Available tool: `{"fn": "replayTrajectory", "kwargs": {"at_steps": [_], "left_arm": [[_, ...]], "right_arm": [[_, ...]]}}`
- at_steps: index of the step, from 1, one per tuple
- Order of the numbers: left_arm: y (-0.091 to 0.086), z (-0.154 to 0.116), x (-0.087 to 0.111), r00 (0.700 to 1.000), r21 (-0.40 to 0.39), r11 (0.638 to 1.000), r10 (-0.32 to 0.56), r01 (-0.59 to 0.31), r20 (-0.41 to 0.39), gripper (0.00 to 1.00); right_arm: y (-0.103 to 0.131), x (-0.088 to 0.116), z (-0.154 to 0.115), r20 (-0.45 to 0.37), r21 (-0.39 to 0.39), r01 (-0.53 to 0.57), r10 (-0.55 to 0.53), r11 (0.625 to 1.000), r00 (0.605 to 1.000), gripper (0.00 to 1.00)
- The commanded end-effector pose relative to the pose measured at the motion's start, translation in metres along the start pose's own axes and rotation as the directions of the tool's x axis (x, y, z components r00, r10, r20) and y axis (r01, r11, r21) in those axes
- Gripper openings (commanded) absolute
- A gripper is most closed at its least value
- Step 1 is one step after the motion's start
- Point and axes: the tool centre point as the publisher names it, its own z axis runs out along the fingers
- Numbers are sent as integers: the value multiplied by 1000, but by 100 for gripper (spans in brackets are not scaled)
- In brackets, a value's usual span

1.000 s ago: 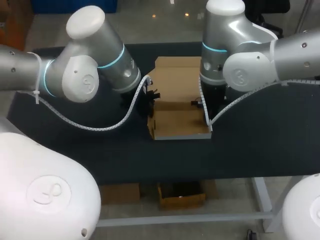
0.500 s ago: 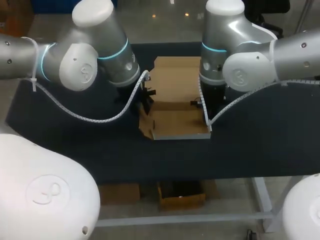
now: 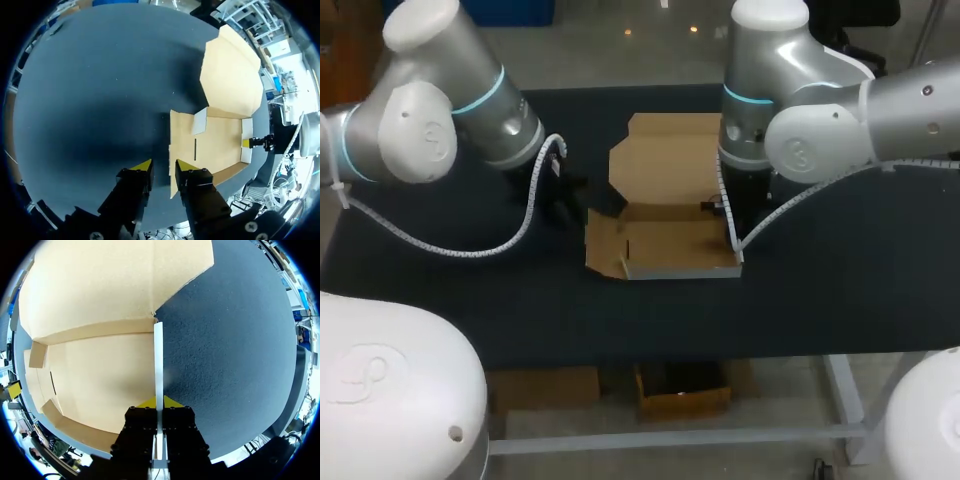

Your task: Assemble the packaging by folding the flat box into shape, placing the metal phone stand inside, and closing the box properly

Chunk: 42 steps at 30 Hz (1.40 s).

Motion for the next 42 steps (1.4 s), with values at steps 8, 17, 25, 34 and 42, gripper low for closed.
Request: {"fn": "replayTrajectory", "kwargs": {"at_steps": [8, 17, 25, 34, 42], "left_arm": [[-6, 15, -24, 983, -39, 999, 28, -36, -184, 28], [-10, 38, -29, 967, -66, 997, 12, -30, -255, 29], [-9, 48, -19, 949, -64, 997, 28, -51, -315, 30], [-3, 43, -1, 910, -35, 997, 44, -64, -413, 28], [0, 40, 18, 882, -32, 996, 62, -87, -466, 31]], "right_arm": [[1, 1, 0, 1, 4, 1, -1, 1000, 1000, 0], [1, 1, 0, 1, 4, 1, -1, 1000, 1000, 0], [1, 1, 0, 1, 4, 1, -1, 1000, 1000, 0], [1, 1, 0, 1, 4, 1, -1, 1000, 1000, 0], [1, 1, 0, 1, 4, 1, -1, 1000, 1000, 0]]}}
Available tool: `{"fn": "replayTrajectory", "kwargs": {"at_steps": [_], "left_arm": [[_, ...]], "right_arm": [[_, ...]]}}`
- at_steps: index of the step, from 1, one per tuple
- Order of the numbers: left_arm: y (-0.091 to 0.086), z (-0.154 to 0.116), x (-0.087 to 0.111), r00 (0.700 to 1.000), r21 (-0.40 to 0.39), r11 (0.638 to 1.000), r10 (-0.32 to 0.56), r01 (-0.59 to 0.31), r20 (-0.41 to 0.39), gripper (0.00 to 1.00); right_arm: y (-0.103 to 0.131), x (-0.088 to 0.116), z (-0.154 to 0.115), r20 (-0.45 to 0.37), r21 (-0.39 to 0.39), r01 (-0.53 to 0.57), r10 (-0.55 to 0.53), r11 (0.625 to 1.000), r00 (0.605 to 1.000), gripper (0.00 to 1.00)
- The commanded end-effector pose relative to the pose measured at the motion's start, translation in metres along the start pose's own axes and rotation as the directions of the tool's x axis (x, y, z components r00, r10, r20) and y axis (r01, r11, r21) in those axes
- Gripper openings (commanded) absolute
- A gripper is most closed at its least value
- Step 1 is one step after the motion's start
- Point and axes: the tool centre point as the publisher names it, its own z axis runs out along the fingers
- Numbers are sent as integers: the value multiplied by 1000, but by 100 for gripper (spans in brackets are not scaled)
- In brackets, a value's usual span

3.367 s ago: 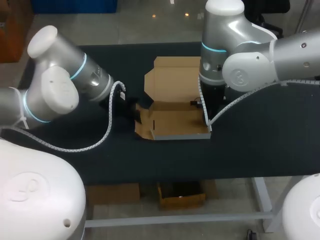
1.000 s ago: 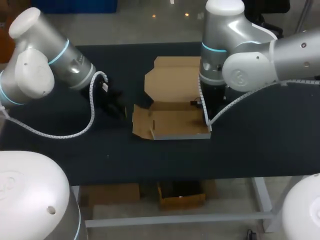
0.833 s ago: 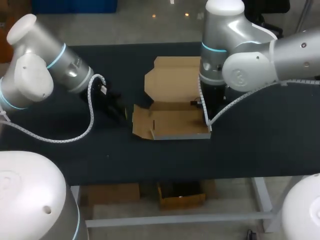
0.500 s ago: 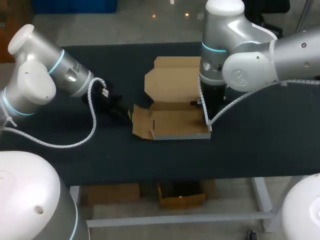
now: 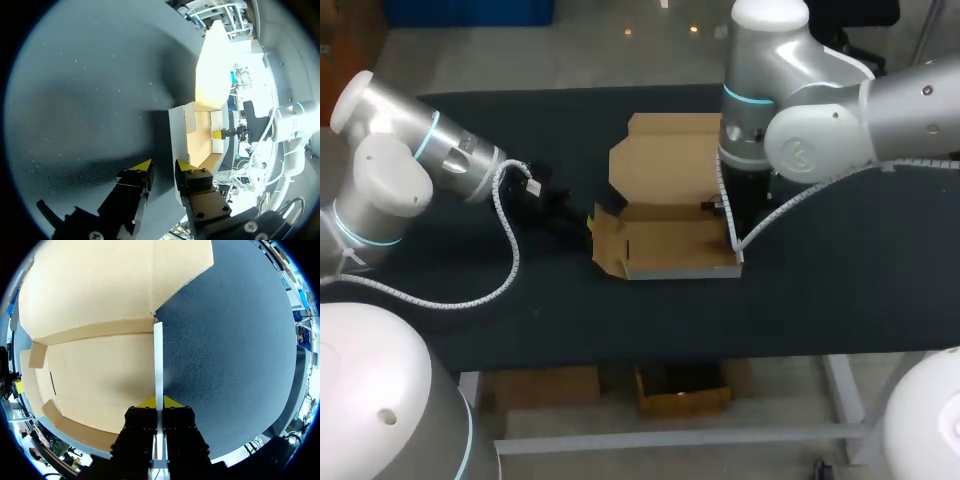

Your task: Assemble the packaging by folding the flat box into shape, placing the metal phone stand inside, and closing the box properly

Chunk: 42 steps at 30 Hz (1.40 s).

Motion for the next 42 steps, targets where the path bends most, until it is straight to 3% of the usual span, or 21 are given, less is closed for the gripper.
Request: {"fn": "replayTrajectory", "kwargs": {"at_steps": [1, 6, 20, 33, 42], "left_arm": [[1, 5, 6, 1000, 3, 1000, 5, -5, -12, 31], [0, 12, 17, 1000, -5, 1000, 19, -19, -20, 36], [-1, 28, 37, 999, -17, 999, 42, -42, -11, 38], [-2, 43, 52, 996, -12, 998, 56, -56, 71, 45], [-2, 49, 54, 991, 2, 999, 46, -46, 124, 44]], "right_arm": [[1, 1, 0, 1, 4, 1, -1, 1000, 1000, 0], [1, 1, 0, 1, 4, 1, -1, 1000, 1000, 0], [1, 1, 0, 1, 4, 1, -1, 1000, 1000, 0], [1, 1, 0, 1, 4, 1, -1, 1000, 1000, 0], [1, 1, 0, 1, 4, 1, -1, 1000, 1000, 0]]}}
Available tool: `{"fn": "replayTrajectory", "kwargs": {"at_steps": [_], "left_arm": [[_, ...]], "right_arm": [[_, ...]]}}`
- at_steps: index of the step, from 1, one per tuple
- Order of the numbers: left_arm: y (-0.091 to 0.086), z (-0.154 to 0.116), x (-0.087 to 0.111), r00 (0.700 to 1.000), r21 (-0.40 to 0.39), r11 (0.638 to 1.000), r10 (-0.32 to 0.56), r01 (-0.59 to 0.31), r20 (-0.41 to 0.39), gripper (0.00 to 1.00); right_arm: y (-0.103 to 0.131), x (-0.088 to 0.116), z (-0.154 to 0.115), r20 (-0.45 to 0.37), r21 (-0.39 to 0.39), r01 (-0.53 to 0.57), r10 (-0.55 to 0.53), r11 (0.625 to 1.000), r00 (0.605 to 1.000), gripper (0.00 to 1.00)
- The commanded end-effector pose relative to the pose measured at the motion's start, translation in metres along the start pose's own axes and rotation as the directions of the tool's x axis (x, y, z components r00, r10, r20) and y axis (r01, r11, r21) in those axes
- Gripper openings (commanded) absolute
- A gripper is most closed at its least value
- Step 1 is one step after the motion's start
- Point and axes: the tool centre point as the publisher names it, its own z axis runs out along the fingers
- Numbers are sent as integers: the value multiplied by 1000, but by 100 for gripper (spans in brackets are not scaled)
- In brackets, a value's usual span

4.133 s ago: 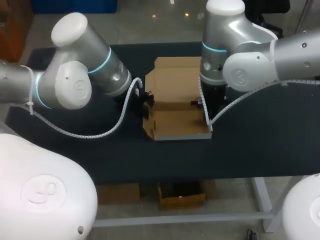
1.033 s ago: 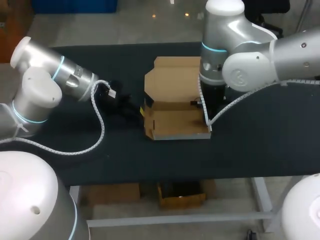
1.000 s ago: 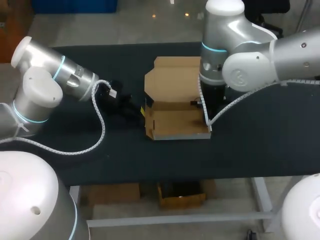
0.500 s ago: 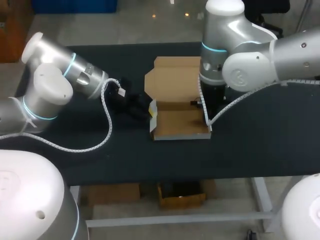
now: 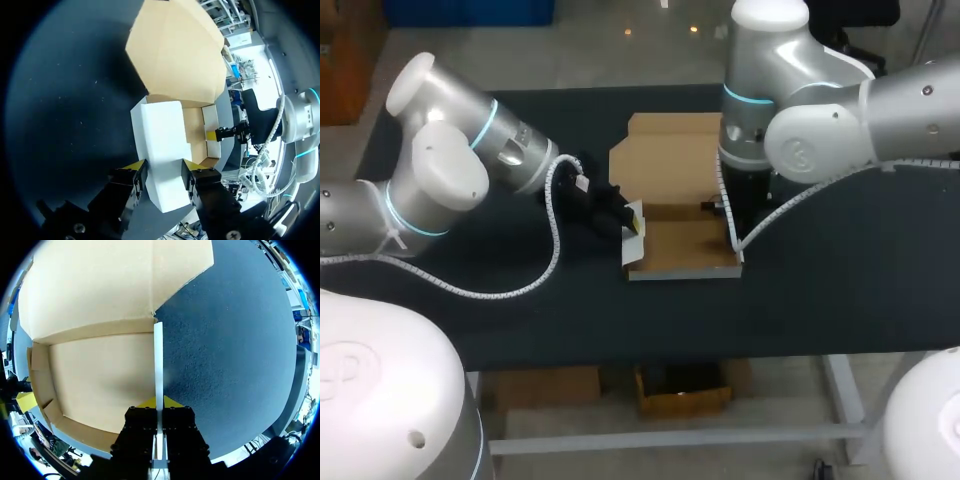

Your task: Assemble the packaging by folding the flat box into shape, placing the metal phone stand inside, and closing the box properly

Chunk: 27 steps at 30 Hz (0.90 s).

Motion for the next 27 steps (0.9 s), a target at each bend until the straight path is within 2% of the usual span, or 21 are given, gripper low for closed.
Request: {"fn": "replayTrajectory", "kwargs": {"at_steps": [1, 18, 27], "left_arm": [[0, 3, 4, 999, 6, 1000, -7, 7, 33, 44], [3, 8, 4, 978, 63, 997, -60, 48, 198, 39], [0, 17, -1, 949, 91, 993, -98, 74, 300, 36]], "right_arm": [[1, 1, 0, 0, 4, 1, -1, 1000, 1000, 0], [1, 1, 0, 0, 4, 1, -1, 1000, 1000, 0], [1, 1, 0, 0, 4, 1, -1, 1000, 1000, 0]]}}
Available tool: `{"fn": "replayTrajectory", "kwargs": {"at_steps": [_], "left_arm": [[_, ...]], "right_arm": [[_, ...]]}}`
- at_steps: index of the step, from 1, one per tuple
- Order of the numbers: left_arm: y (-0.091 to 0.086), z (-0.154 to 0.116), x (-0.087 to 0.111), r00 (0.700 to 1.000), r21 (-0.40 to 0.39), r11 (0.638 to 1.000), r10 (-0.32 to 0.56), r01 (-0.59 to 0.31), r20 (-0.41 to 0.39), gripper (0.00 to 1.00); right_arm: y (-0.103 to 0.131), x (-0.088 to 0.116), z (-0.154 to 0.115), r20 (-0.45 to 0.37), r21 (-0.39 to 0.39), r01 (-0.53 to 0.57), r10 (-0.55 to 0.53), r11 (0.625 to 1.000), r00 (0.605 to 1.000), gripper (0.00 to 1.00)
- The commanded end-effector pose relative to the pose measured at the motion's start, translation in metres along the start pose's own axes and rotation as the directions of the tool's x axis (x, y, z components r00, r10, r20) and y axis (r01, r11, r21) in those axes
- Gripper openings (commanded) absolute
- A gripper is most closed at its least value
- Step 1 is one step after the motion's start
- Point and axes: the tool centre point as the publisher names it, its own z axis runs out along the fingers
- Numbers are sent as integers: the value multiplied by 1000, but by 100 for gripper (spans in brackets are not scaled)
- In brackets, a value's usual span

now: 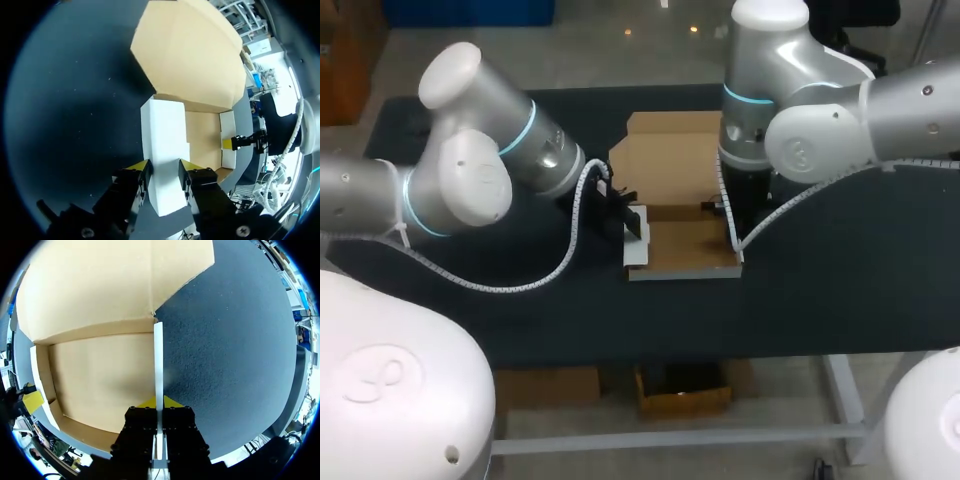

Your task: Assemble the packaging by folding the flat box into shape, placing the metal phone stand inside, and closing the box properly

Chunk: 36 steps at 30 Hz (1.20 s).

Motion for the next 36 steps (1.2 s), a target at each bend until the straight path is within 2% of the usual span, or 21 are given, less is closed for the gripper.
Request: {"fn": "replayTrajectory", "kwargs": {"at_steps": [1, 14, 22, 36], "left_arm": [[-2, 9, 3, 994, 4, 1000, -10, 9, 109, 36], [-7, 18, -5, 974, 12, 999, -41, 39, 221, 33], [-10, 16, -11, 953, 37, 997, -70, 62, 294, 18], [-12, 19, -17, 926, 21, 997, -80, 78, 368, 21]], "right_arm": [[1, 1, 0, 0, 4, 1, -1, 1000, 1000, 0], [1, 1, 0, 0, 4, 1, -1, 1000, 1000, 0], [1, 1, 0, 0, 4, 1, -1, 1000, 1000, 0], [1, 1, 0, 0, 4, 1, -1, 1000, 1000, 0]]}}
